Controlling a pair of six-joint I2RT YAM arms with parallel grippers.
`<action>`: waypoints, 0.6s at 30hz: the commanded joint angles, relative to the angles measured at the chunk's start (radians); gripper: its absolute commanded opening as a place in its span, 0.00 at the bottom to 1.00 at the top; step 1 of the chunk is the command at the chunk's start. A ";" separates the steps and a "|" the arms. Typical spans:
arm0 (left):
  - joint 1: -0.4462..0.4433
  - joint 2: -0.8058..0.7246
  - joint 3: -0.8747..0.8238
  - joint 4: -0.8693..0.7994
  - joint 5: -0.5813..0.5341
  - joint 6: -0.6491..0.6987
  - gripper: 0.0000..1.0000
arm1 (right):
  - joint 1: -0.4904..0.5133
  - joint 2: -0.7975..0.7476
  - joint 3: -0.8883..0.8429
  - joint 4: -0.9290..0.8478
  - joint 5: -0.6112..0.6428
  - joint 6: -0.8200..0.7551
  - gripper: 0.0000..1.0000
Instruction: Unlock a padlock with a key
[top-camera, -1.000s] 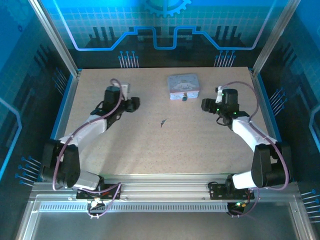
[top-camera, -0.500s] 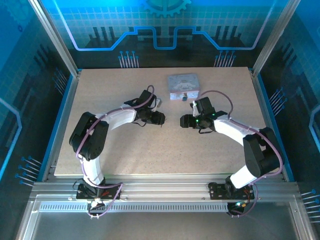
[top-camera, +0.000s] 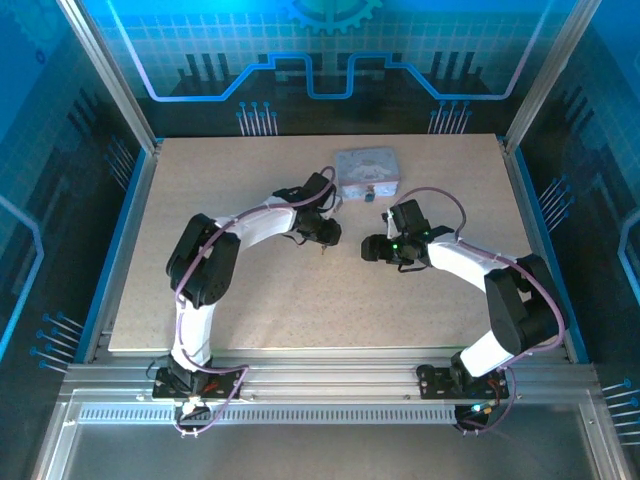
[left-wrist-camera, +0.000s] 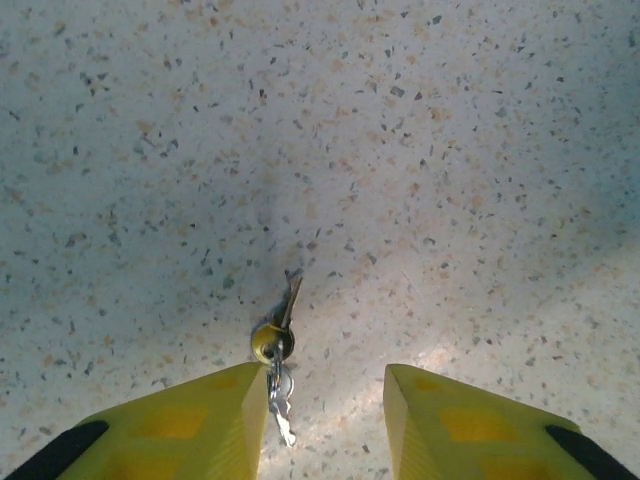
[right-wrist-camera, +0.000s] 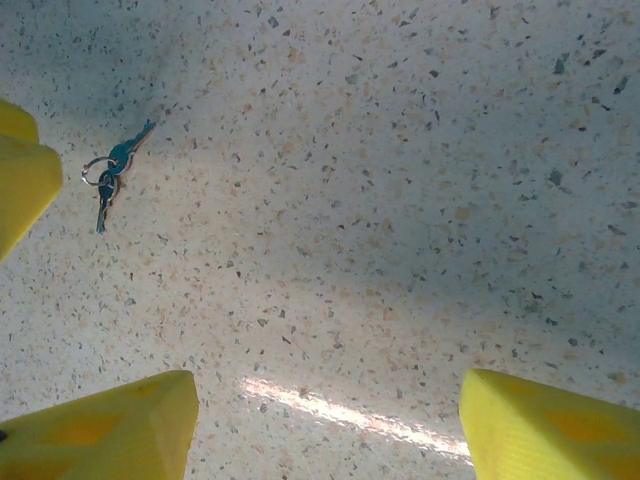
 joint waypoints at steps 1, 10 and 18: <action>-0.007 0.035 0.042 -0.094 -0.105 0.042 0.36 | 0.010 0.007 -0.006 -0.014 -0.003 0.011 0.70; -0.019 0.064 0.047 -0.103 -0.091 0.049 0.34 | 0.011 0.004 -0.017 -0.018 0.002 0.009 0.70; -0.022 0.089 0.058 -0.094 -0.070 0.051 0.33 | 0.010 -0.007 -0.017 -0.024 0.007 0.006 0.70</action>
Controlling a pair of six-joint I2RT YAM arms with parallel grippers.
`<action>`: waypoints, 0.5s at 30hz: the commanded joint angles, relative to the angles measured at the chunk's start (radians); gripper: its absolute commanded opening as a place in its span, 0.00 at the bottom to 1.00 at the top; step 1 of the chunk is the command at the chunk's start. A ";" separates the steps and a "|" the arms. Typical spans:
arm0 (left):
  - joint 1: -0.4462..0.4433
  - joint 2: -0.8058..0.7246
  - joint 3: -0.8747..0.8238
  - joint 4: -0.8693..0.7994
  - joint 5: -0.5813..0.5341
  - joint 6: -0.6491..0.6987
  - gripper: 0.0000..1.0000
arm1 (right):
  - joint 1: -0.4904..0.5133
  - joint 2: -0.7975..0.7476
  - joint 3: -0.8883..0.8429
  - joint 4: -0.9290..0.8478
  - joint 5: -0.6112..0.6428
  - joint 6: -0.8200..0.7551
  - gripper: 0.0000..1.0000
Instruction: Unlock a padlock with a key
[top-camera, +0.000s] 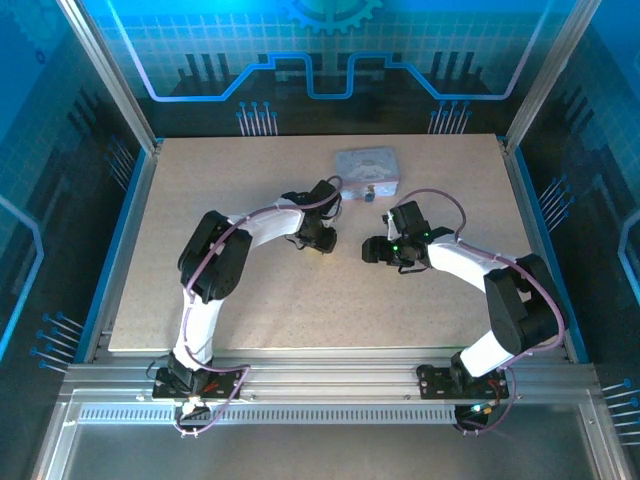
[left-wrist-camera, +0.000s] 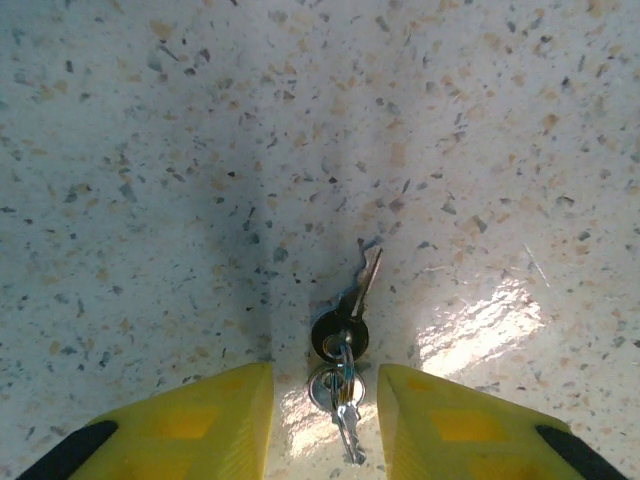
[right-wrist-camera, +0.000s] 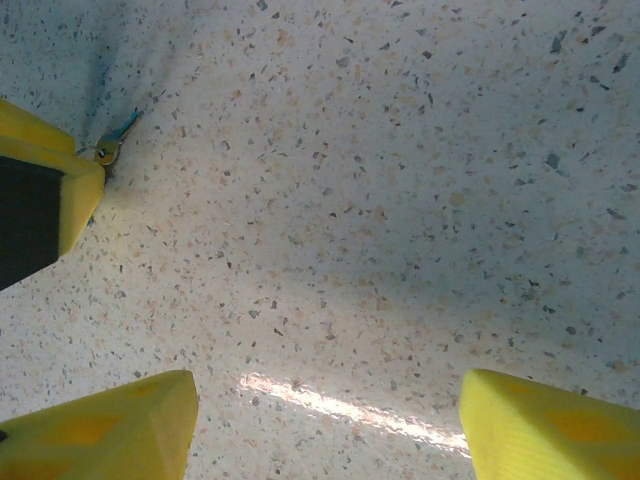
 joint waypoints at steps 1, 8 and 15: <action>-0.009 0.019 0.037 -0.024 0.011 0.022 0.33 | 0.011 -0.007 -0.006 -0.024 0.006 0.004 0.70; -0.013 0.032 0.022 0.002 0.006 0.038 0.27 | 0.011 -0.015 -0.011 -0.025 0.007 0.007 0.69; -0.020 0.014 -0.042 0.074 0.025 0.063 0.14 | 0.004 -0.031 -0.020 -0.018 -0.007 0.028 0.68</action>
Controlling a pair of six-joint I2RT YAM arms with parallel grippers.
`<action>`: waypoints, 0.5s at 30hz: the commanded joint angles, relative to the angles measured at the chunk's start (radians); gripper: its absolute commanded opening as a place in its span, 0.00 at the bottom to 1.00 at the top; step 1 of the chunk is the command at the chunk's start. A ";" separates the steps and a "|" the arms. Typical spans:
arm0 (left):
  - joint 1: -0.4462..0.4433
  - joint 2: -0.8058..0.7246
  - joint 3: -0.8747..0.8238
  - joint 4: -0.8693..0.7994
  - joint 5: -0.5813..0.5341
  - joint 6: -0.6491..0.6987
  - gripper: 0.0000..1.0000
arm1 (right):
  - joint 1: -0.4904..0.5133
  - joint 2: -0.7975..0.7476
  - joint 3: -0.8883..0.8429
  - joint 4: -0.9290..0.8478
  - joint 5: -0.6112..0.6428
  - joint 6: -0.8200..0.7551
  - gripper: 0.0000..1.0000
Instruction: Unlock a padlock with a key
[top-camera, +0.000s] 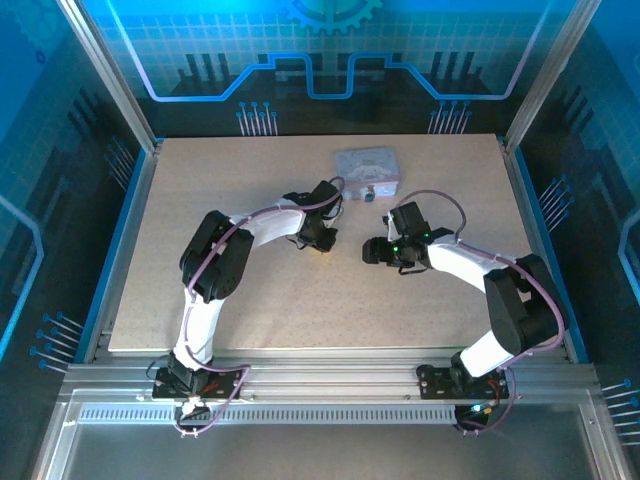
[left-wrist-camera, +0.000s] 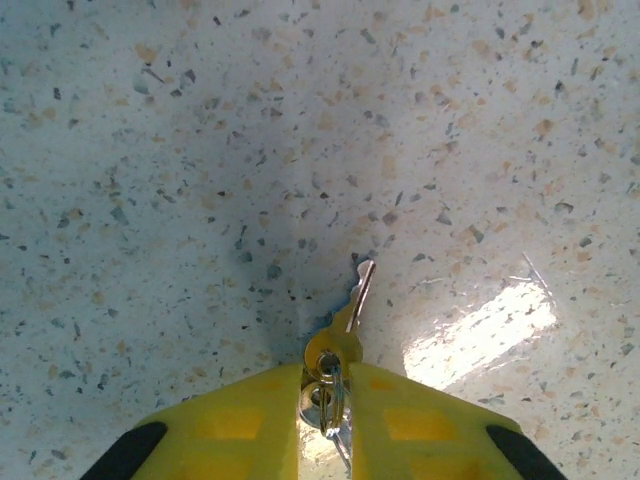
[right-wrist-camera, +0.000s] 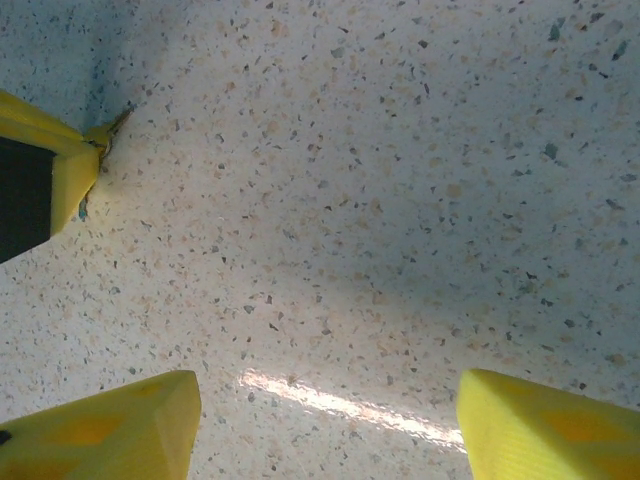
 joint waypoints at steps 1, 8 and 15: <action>-0.016 -0.001 -0.057 0.073 0.036 0.022 0.12 | 0.000 -0.034 -0.013 -0.021 -0.013 0.031 0.67; -0.021 -0.039 -0.157 0.191 0.067 0.031 0.03 | -0.062 -0.063 -0.031 -0.011 -0.094 0.103 0.66; -0.024 -0.083 -0.240 0.301 0.100 0.027 0.00 | -0.103 -0.038 -0.029 0.044 -0.210 0.180 0.66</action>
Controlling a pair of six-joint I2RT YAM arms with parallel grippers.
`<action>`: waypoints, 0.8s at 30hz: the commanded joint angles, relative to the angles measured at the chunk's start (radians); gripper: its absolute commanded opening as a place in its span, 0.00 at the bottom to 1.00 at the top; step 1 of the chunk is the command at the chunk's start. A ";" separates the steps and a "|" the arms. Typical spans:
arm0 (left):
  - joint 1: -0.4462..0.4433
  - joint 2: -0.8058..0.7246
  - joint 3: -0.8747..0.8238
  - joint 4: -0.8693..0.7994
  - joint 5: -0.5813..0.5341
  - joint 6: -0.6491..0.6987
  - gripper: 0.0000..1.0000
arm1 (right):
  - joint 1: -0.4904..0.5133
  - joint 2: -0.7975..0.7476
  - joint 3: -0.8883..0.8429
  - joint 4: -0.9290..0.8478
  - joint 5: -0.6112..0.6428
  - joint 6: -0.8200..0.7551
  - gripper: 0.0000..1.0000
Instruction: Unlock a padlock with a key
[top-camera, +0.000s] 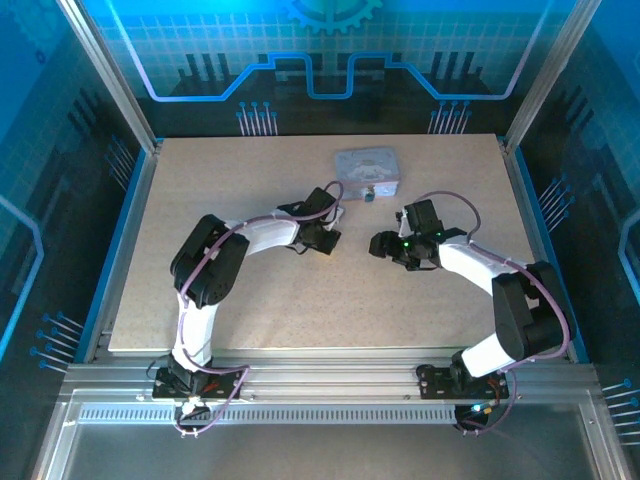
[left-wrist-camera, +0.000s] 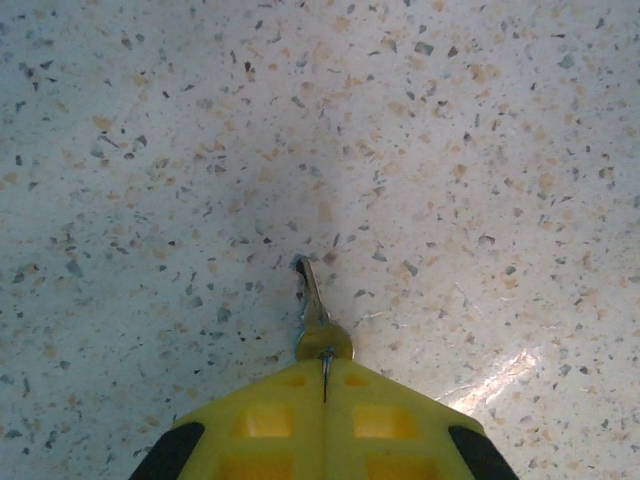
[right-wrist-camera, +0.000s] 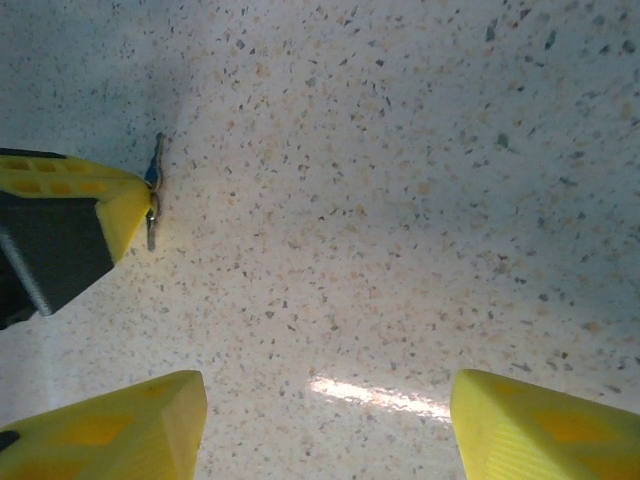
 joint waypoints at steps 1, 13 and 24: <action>-0.018 -0.011 -0.063 0.036 0.063 0.017 0.00 | -0.013 0.014 0.001 0.036 -0.100 0.064 0.66; -0.022 -0.042 -0.114 0.127 0.162 0.053 0.00 | -0.012 0.066 0.024 0.088 -0.177 0.174 0.63; -0.051 -0.078 -0.128 0.059 0.103 0.101 0.00 | -0.027 0.067 -0.006 0.088 -0.158 0.204 0.59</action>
